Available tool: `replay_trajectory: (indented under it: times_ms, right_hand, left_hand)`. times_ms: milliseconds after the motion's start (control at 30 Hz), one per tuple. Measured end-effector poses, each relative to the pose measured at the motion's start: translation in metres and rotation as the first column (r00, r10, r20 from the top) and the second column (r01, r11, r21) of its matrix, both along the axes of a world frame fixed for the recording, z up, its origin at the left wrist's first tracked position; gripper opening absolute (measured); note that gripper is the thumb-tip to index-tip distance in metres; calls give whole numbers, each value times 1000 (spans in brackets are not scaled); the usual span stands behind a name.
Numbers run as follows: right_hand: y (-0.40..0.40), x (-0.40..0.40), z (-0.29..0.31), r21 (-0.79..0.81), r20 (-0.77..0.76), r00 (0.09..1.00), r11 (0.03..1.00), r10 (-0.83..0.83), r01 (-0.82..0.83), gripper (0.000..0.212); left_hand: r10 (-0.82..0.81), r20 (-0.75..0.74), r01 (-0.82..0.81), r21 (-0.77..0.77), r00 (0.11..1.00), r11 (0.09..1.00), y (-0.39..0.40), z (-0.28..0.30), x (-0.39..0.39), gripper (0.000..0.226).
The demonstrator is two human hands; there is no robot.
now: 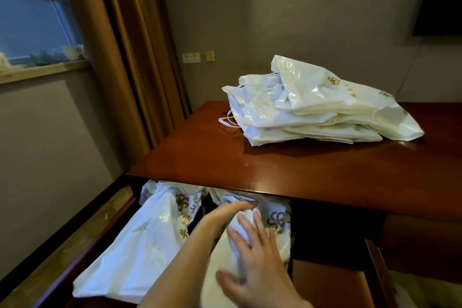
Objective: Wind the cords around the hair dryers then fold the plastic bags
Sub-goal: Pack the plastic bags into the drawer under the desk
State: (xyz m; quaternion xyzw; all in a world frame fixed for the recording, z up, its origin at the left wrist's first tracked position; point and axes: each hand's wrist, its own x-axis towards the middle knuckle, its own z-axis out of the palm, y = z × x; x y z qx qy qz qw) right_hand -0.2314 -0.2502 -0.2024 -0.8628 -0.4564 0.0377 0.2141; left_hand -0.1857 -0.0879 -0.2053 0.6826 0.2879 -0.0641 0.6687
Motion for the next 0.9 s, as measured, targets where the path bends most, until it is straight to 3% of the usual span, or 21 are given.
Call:
replay_trajectory:
  times_ms: [67, 167, 233, 267, 367, 467, 533, 667, 800, 900]
  right_hand:
    - [5, 0, -10, -75, 151, 987, 995, -46, 58, 77]
    - [12, 5, -30, -44, 256, 958, 988, -129, 145, 73]
    - [17, 7, -34, -6, 261, 958, 992, -121, 127, 66]
    - [22, 9, -36, 17, 236, 963, 992, -129, 129, 64]
    - [36, 11, -33, 110, 157, 980, 989, -120, 104, 62]
    - [30, 16, -31, 267, -56, 998, 963, -27, 41, 82]
    - [14, 22, -29, 273, -100, 995, 961, -18, 45, 101]
    - [-16, 18, -33, -27, -87, 986, 990, -142, 140, 125]
    - [-15, 9, -35, -201, -90, 971, 959, -223, 202, 136]
    - [-8, 15, -32, -223, -74, 972, 954, -223, 202, 123]
  left_hand:
    - [-22, 4, 22, 40, 1000, 999, 0, 3, -1, 41]
    - [-6, -15, 7, 52, 1000, 999, 4, 9, -15, 66]
    - [30, 78, -34, 51, 996, 998, 11, 8, -32, 51]
    - [35, 115, -48, 118, 993, 992, 14, 7, -44, 38]
    - [-23, 208, -48, 329, 978, 943, 12, 1, -76, 52]
    - [-131, 223, 15, 457, 966, 889, 7, -5, -85, 61]
    - [-240, 186, 74, 623, 953, 779, 6, -9, -84, 70]
    - [-383, 17, 185, 855, 924, 484, -5, -25, -83, 65]
    - [-320, -9, 125, 931, 947, 344, -11, -31, -87, 75]
    - [-319, -42, 121, 965, 947, 232, -16, -27, -85, 67]
